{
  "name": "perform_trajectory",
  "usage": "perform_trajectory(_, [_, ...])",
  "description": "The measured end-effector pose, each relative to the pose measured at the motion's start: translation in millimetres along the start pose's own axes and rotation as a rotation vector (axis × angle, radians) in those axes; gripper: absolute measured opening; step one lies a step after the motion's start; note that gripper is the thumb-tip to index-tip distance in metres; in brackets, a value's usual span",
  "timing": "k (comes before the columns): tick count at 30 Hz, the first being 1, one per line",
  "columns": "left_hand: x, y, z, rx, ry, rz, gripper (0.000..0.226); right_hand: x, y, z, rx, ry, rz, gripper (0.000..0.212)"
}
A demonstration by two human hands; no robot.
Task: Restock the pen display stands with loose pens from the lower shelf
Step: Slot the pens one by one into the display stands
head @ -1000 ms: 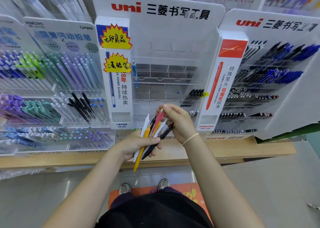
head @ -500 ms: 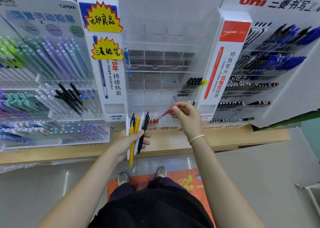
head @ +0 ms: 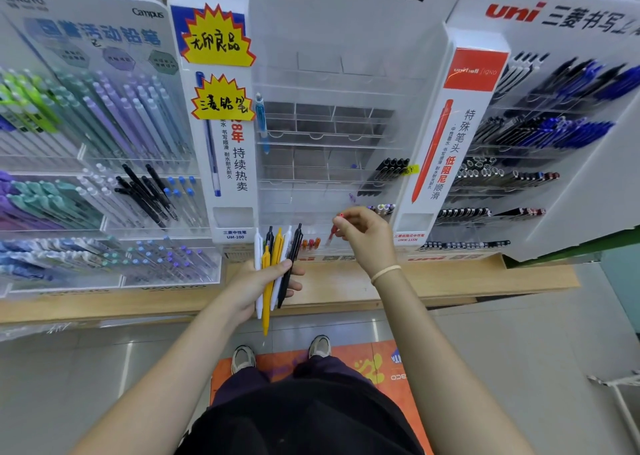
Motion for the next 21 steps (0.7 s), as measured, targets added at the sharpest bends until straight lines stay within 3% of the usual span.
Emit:
perform_trajectory(6, [-2,0,-1,0.016,-0.017,0.009,0.021,-11,-9,-1,0.129,0.004,0.072,0.003])
perform_trajectory(16, [-6,-2,-5,0.037,-0.036,0.024,0.024,-4,-10,0,0.085,-0.001,0.160,0.007])
perform_trajectory(21, [-8,1,-7,0.042,-0.045,0.025,0.021,-6,24,-3,0.157,-0.067,0.034,0.009])
Point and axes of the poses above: each hand's wrist, its own x-axis away from the middle knuckle, its own z-axis out of the back of the hand, y = z × x, the point moved 9 cm from there along -x, towards the middle knuckle, and after that the axes turned 15 degrees about -x, right-handed, at the moved point
